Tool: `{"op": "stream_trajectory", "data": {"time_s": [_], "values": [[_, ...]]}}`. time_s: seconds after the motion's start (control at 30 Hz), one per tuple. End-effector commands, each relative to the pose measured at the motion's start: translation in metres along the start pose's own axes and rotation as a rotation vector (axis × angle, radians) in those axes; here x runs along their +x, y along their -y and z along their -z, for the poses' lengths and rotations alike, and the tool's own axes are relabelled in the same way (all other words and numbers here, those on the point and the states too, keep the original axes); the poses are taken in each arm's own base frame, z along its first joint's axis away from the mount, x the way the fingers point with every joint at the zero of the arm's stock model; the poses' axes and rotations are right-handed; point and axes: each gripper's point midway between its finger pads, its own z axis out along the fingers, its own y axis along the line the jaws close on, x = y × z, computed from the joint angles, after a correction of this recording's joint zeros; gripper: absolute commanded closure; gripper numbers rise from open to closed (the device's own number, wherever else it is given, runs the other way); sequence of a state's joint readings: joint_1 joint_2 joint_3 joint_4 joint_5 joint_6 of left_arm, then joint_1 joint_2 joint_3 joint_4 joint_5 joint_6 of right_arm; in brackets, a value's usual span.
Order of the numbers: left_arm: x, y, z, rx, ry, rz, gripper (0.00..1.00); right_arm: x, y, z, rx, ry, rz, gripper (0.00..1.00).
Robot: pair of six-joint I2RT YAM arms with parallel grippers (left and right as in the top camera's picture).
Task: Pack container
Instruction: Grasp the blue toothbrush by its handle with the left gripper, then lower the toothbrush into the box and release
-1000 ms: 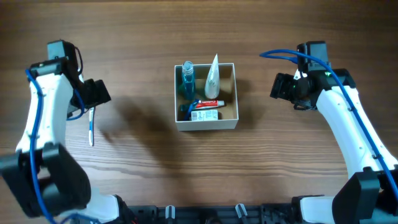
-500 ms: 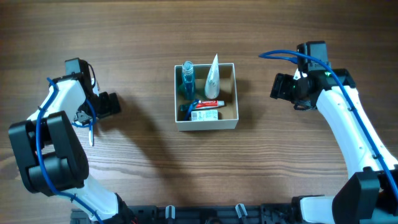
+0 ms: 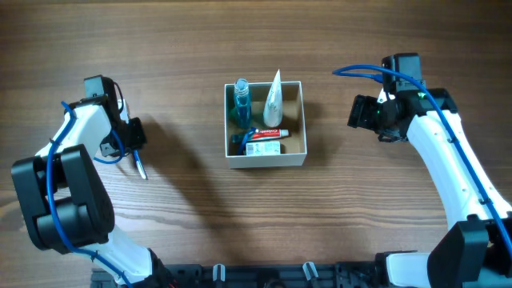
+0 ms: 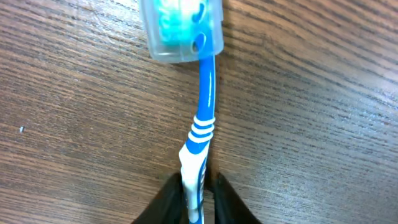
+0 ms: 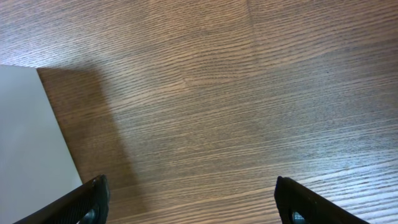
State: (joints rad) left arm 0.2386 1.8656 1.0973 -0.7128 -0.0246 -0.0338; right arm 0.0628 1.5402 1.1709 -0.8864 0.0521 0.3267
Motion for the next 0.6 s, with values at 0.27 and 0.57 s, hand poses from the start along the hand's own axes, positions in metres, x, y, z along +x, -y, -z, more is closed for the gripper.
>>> {"op": "stream_trajectory", "data": {"time_s": [0.27, 0.57], "values": [[-0.009, 0.046, 0.072, 0.170, 0.015, -0.057, 0.96, 0.004, -0.001, -0.006, -0.002, -0.024, 0.015, 0.14], [0.064, 0.209, 0.231, 0.319, 0.472, -0.927, 0.96, -0.001, -0.003, -0.006, -0.009, -0.002, 0.014, 0.14]]}}
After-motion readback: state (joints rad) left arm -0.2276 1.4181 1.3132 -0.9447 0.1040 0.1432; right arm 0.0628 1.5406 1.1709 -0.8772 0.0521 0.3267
